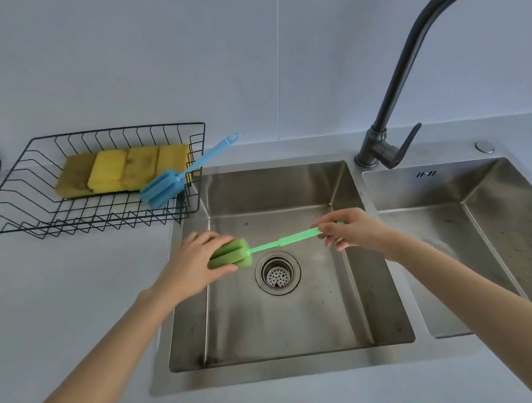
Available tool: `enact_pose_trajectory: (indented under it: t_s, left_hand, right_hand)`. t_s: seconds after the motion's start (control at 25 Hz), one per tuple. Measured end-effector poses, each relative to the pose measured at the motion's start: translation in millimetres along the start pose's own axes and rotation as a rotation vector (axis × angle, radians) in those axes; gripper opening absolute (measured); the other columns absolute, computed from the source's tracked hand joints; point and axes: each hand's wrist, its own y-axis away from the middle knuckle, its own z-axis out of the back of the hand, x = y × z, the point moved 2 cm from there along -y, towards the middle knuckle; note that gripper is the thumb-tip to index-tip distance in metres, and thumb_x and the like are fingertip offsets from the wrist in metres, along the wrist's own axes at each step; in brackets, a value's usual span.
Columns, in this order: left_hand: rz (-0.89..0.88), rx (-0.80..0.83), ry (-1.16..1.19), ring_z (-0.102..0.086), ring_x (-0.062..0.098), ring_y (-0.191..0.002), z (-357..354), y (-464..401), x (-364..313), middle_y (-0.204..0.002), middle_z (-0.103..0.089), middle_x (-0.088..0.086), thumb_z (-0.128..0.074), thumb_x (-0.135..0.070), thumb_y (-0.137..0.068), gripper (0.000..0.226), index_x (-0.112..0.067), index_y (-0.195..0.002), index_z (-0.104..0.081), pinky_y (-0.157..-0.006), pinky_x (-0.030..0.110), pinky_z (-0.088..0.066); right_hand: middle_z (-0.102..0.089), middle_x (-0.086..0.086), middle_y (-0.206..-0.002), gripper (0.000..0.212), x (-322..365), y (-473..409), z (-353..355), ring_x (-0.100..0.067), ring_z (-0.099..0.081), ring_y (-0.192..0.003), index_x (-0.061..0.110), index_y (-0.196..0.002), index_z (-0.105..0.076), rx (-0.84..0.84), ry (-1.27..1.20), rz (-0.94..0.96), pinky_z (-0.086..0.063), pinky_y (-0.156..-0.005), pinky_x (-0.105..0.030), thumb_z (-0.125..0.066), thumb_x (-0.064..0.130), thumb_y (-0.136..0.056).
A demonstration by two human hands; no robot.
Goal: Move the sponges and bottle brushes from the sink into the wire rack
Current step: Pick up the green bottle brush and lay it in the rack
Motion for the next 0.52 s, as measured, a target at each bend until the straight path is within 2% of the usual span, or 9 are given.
enact_pose_trajectory:
  t_s: [0.08,0.16,0.24,0.32,0.4,0.52]
  left_hand:
    - [-0.009,-0.034,0.003,-0.045,0.018,-0.114,8,7,3,-0.127,-0.053,-0.001,-0.052,-0.058,-0.075,0.066,-0.026,-0.131,-0.045,-0.095,0.03,-0.032]
    - [-0.023,-0.087,0.034,-0.046,0.016,-0.109,17,15,6,-0.121,-0.055,-0.002,-0.036,-0.079,-0.062,0.086,-0.025,-0.128,-0.048,-0.088,0.026,-0.032]
    - [-0.027,-0.143,0.063,-0.043,0.012,-0.104,25,22,12,-0.117,-0.054,-0.003,-0.018,-0.089,-0.055,0.101,-0.025,-0.126,-0.05,-0.086,0.025,-0.031]
    - [-0.015,-0.193,0.062,-0.042,0.01,-0.102,35,26,18,-0.116,-0.052,-0.002,-0.014,-0.088,-0.056,0.102,-0.023,-0.126,-0.051,-0.087,0.025,-0.034]
    - [0.003,-0.241,0.051,-0.046,0.015,-0.102,47,28,23,-0.115,-0.052,0.002,-0.026,-0.085,-0.059,0.096,-0.021,-0.126,-0.051,-0.087,0.029,-0.04]
    - [0.037,-0.35,0.0,-0.049,0.025,-0.105,64,26,33,-0.113,-0.054,0.01,-0.037,-0.062,-0.069,0.074,-0.016,-0.124,-0.054,-0.092,0.036,-0.041]
  right_hand:
    - [-0.062,-0.001,-0.077,0.025,10,-1,-1,-0.004,-0.061,-0.059,-0.001,-0.115,-0.061,-0.055,-0.103,0.023,-0.052,-0.052,-0.007,-0.048,0.009,-0.095]
    - [-0.063,-0.003,-0.078,0.025,20,-1,-5,0.001,-0.063,-0.05,0.001,-0.114,-0.06,-0.096,-0.198,0.036,-0.054,-0.051,-0.008,-0.043,0.009,-0.097]
    - [-0.063,-0.005,-0.079,0.024,31,-2,-11,0.002,-0.063,-0.046,0.005,-0.113,-0.059,-0.122,-0.282,0.054,-0.055,-0.051,-0.01,-0.04,0.01,-0.098]
    - [-0.063,-0.007,-0.077,0.02,43,-3,-16,0.001,-0.064,-0.046,0.007,-0.108,-0.057,-0.13,-0.383,0.078,-0.055,-0.052,-0.011,-0.04,0.01,-0.098]
    - [-0.063,-0.008,-0.075,0.017,59,-5,-19,0.0,-0.065,-0.046,0.007,-0.099,-0.058,-0.126,-0.494,0.109,-0.056,-0.052,-0.013,-0.042,0.01,-0.098]
    - [-0.063,-0.008,-0.076,0.018,85,-11,-23,-0.001,-0.067,-0.048,0.008,-0.094,-0.06,-0.125,-0.558,0.144,-0.057,-0.055,-0.014,-0.043,0.01,-0.097]
